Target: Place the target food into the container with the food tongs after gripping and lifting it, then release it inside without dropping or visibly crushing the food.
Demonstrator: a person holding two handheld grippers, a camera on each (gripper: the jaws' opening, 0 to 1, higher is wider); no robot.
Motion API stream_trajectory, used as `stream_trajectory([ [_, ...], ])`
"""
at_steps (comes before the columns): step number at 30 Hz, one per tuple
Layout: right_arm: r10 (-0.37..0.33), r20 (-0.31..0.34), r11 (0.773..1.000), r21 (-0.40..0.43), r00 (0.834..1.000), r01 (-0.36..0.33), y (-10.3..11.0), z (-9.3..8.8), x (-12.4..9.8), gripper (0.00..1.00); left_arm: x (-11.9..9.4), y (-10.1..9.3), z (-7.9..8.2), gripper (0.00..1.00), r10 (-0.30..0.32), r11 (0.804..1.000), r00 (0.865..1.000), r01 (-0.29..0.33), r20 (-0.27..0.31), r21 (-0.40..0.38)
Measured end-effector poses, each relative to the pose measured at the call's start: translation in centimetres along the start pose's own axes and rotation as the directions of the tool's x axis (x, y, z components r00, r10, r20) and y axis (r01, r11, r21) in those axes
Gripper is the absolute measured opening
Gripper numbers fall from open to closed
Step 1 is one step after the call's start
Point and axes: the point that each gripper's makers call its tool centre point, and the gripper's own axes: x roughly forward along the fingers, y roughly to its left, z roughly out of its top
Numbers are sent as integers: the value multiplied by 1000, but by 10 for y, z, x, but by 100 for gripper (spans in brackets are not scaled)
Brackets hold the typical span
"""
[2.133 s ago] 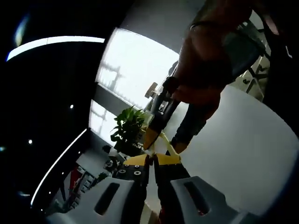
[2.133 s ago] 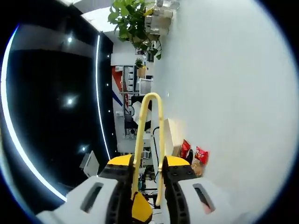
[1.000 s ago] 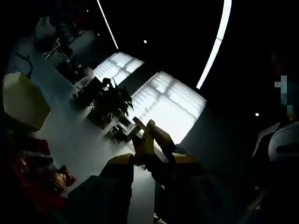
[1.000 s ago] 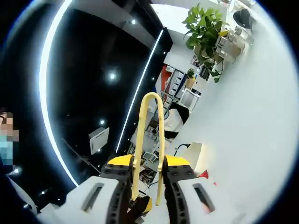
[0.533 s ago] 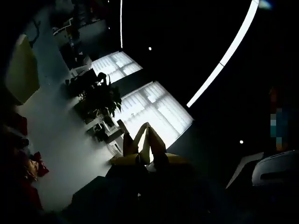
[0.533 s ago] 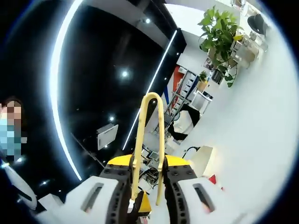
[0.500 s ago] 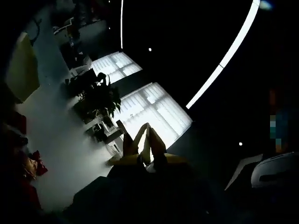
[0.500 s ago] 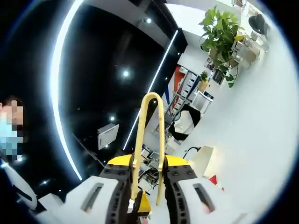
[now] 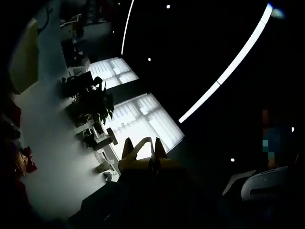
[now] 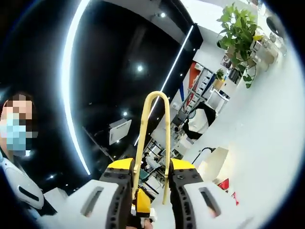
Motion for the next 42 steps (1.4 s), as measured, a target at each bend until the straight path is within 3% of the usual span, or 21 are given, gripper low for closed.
stream_trajectory([
  [5, 6, -31, 999, -47, 1000, -8, 5, -1, 2, 27, -2, -5, 3, 2, -16, 998, 1000, 15, 10, 61],
  [11, 41, -30, 999, -31, 999, -42, 9, 0, 4, 28, -3, -10, 7, 2, -33, 994, 999, 32, 13, 102],
  [12, 60, -49, 994, -91, 997, -65, 12, -1, 3, 30, -4, -11, 8, 2, -41, 994, 999, 40, 12, 105],
  [15, 94, -88, 990, -98, 992, -103, 18, -4, 4, 37, -5, -17, 9, 2, -70, 993, 998, 69, 5, 92],
  [18, 169, -48, 976, -127, 984, -174, 31, 4, 3, 37, -5, -18, 5, 2, -67, 992, 998, 69, -21, 108],
  [20, 178, -57, 976, -117, 982, -183, 32, 4, 3, 36, -5, -19, 4, 2, -74, 991, 997, 76, -21, 108],
  [23, 160, -140, 976, -127, 977, -178, 27, -6, 3, 32, -4, -24, 3, 2, -93, 989, 995, 96, -28, 114],
  [42, 179, -209, 970, -126, 961, -208, 39, -12, 3, 24, -9, -31, 4, 2, -86, 978, 991, 103, -98, 183],
])
